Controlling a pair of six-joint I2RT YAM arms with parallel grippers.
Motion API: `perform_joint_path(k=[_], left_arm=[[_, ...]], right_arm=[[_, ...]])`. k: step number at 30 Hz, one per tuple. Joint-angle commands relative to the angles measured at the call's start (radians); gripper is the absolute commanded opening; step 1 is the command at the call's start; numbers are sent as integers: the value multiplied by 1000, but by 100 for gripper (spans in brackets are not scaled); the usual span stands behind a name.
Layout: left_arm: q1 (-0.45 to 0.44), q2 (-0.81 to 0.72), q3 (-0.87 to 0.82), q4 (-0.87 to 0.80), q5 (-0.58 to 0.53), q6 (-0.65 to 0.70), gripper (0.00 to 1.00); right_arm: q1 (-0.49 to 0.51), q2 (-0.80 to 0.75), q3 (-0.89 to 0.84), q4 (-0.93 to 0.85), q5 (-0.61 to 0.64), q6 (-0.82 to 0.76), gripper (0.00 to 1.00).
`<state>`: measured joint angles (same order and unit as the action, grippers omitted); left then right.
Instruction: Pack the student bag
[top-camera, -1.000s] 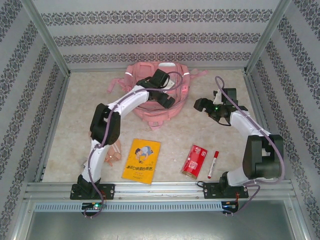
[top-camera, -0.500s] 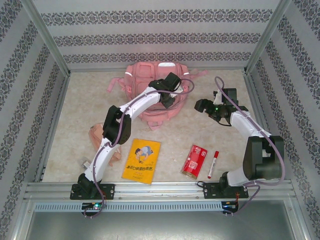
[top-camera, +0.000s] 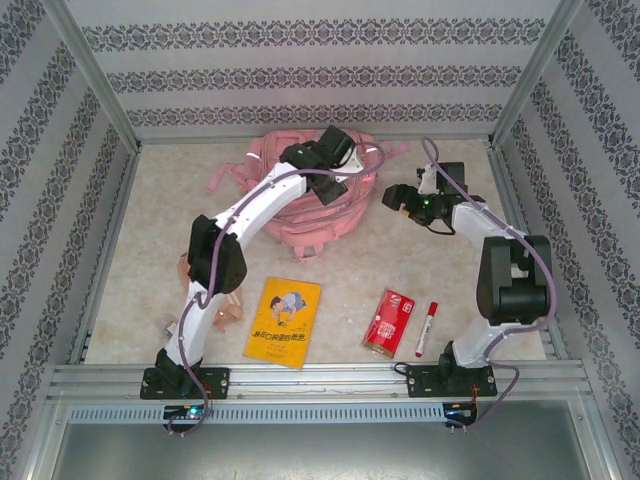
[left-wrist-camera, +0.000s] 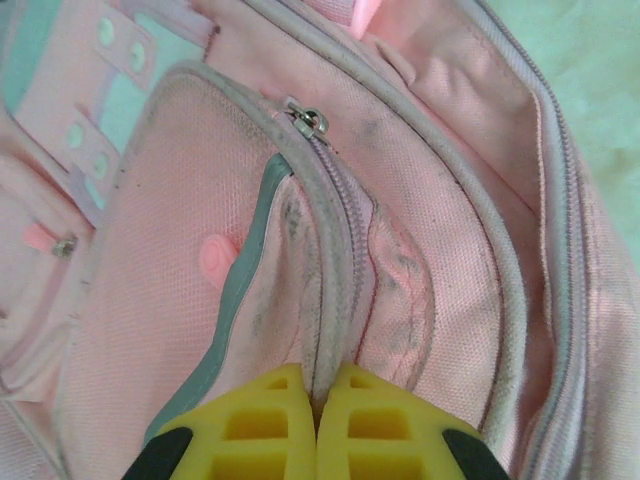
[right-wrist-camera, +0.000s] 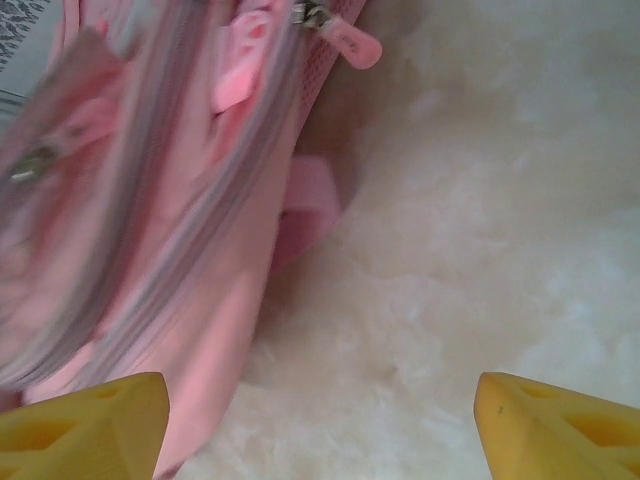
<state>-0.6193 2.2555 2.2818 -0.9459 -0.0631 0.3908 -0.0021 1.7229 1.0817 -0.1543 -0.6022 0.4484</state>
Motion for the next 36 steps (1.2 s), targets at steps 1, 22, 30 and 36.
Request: perform_joint_path(k=[1,22,30,36], left_arm=[[15,-106,0,-54,75,17,0],[80,-203,-69,-70,371,141,0],[123,-210,-61,-52,440,110,0],[129,-212,-61,-39,444,109,0]], right_arm=[[-7,74,29,129,-121,38,79],[-49,322,222,208,-426,-84,65],[-45,359,232,273,-540,-38,58],[-44,350,216,289,-556,-34,49]])
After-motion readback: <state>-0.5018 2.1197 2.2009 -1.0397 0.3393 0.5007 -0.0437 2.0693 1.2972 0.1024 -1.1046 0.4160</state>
